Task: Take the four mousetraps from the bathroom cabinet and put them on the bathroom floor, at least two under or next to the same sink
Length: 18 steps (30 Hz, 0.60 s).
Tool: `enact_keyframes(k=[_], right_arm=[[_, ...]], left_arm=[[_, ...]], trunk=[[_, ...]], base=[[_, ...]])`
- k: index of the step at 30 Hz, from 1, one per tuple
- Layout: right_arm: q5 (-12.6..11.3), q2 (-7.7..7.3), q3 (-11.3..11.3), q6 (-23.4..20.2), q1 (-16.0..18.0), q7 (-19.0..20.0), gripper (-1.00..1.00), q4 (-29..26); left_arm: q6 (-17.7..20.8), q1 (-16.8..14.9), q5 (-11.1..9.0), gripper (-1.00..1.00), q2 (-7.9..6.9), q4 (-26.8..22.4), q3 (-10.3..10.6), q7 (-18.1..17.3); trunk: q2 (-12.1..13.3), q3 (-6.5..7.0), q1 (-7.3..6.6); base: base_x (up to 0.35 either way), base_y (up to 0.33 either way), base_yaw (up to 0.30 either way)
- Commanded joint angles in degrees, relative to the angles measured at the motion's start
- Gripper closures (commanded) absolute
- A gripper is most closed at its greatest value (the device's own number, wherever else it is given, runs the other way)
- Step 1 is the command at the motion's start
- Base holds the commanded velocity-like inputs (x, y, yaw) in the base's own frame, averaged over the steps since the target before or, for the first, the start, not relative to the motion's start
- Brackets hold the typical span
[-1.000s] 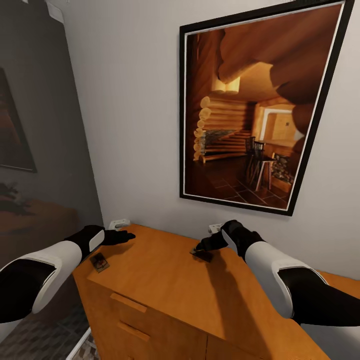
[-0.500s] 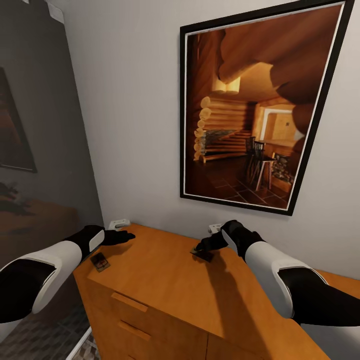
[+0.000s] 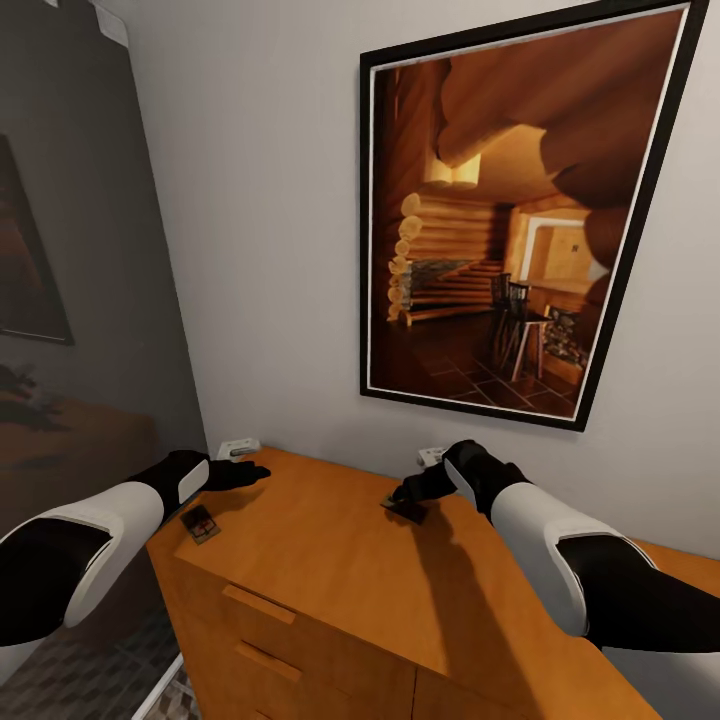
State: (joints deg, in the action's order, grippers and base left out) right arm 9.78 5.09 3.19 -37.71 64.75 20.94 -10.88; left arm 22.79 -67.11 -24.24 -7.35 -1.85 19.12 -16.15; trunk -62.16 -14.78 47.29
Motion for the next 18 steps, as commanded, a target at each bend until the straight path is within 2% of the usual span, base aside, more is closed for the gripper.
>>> enact_keyframes(k=[1,18], right_arm=[[0.61,-0.03,0.31,-0.14,0.03,0.50,-1.00,-0.11],[0.78,0.02,0.33,0.01,0.03,0.02,-1.00,-0.12]], left_arm=[[0.33,-0.03,-0.54,-1.00,-0.03,-0.08,0.48,-0.11],[0.33,-0.04,-0.54,-1.00,-0.03,-0.08,0.48,-0.11]], trunk=[[-0.05,-0.08,0.01],[-0.05,-0.08,0.01]], base=[[0.000,0.000,0.000],[0.000,0.000,0.000]])
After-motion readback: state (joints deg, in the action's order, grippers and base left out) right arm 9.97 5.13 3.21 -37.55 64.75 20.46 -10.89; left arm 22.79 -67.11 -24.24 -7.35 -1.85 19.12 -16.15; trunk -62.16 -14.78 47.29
